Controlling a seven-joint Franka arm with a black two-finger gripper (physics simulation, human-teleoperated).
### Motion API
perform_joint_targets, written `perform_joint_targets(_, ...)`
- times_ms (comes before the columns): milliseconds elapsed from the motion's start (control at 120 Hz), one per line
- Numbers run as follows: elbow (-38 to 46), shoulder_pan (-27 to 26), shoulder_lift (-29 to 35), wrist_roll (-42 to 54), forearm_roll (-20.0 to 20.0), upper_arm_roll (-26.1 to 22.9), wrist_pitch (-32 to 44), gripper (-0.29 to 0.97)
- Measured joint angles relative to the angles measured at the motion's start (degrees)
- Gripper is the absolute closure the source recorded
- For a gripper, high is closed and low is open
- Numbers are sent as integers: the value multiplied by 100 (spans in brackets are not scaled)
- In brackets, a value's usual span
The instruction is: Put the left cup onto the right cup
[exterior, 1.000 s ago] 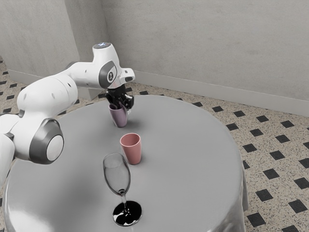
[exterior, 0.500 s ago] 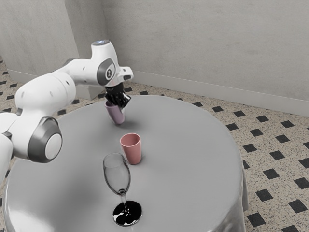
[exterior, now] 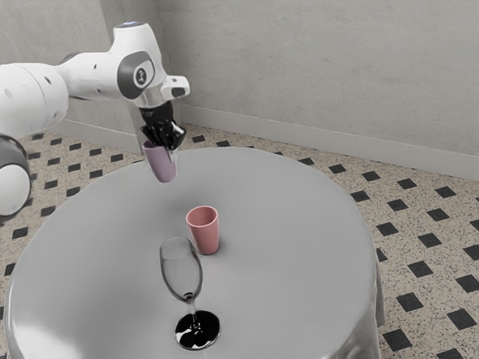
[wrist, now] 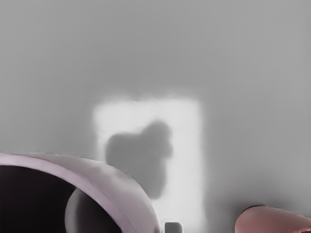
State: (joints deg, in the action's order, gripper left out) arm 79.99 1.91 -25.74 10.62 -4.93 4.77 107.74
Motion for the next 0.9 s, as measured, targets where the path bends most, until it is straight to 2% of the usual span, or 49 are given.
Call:
perform_joint_targets(200,1476,-84,1211,-256,509,-487,301,76)
perform_joint_targets(483,2787,-95,2107,-767,689,-793,1086,76)
perform_joint_targets(708,3056,-182,2252,-1138,704,-1058,1462,77)
perform_joint_targets(900,3004,-217,1918,-1379,707,-1082,1711,76)
